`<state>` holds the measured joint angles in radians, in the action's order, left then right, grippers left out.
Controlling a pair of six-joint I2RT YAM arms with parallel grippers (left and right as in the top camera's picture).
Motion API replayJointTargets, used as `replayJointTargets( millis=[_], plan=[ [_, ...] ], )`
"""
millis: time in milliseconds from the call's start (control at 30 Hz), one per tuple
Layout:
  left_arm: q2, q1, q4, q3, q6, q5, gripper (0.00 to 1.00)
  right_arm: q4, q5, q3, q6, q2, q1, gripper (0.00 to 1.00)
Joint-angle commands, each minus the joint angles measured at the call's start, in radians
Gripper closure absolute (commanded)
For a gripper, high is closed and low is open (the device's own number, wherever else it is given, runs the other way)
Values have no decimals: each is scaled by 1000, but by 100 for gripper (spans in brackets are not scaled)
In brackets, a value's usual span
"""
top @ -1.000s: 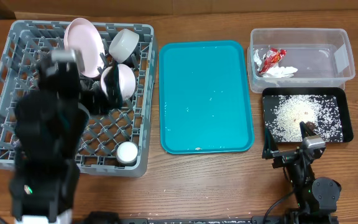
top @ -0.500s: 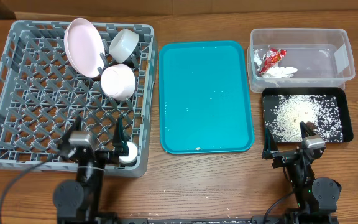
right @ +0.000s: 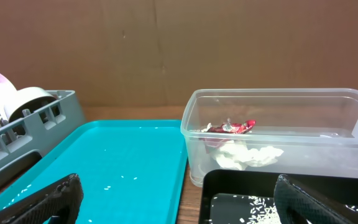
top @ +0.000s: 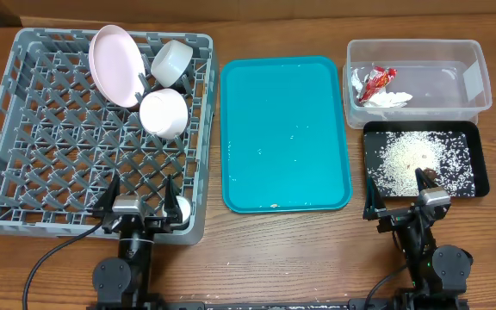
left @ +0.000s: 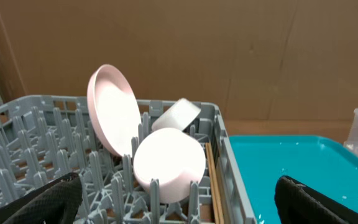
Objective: Sort waste into correct bins and load items into the dishwasher
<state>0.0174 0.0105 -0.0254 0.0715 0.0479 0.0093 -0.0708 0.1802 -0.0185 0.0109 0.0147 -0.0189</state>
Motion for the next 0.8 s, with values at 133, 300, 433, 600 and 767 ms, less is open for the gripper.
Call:
replayJointTargets(
  millis=[133,300,433,600,767],
  plan=[
    [-14,-3,11,-68,-36,-24,0,6,7,11,-4,-12,2,0],
    [-14,-3,-39,-68,-78,-44,0,6,7,11,-4,-12,2,0],
    [-14,-3,-50,-68,-82,-42,0,6,7,11,-4,-12,2,0],
    [-13,-5,-49,-67,-82,-39,0,5,7,11,-4,-12,2,0],
    [-13,-5,-50,-67,-82,-39,0,6,7,11,-4,-12,2,0]
  ],
)
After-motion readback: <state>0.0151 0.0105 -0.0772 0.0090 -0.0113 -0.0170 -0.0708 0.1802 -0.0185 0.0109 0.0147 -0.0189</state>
